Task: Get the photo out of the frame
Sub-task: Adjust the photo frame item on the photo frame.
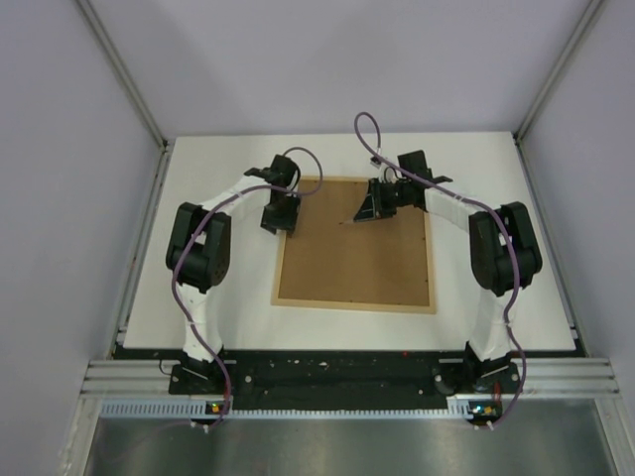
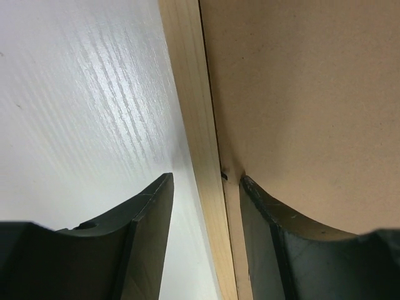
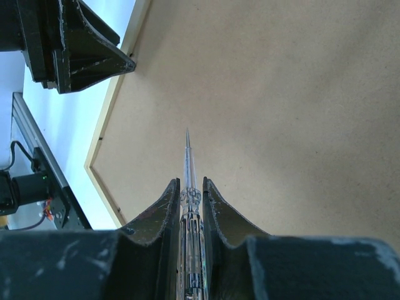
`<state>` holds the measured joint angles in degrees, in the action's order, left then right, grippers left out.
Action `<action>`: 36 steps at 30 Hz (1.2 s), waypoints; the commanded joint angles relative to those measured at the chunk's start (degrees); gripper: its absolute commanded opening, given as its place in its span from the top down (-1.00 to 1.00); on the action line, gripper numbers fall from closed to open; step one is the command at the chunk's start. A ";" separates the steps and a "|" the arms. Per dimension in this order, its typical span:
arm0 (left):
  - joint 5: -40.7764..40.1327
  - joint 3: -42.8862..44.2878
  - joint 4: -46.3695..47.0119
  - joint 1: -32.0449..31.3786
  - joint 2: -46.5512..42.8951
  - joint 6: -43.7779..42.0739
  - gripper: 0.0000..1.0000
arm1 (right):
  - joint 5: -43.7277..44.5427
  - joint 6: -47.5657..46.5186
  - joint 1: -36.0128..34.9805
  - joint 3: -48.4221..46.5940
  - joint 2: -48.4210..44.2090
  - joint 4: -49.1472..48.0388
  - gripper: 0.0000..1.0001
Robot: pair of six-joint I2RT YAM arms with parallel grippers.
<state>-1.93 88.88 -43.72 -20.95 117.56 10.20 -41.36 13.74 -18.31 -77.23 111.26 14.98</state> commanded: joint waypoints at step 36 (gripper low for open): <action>-0.26 2.96 1.62 0.91 1.18 1.67 0.26 | -2.41 0.32 -0.24 0.68 -0.43 -2.85 1.00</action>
<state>-1.34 90.13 -43.46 -20.45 118.45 11.05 -42.61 13.76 -18.35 -76.49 111.26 14.31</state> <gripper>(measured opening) 0.394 0.146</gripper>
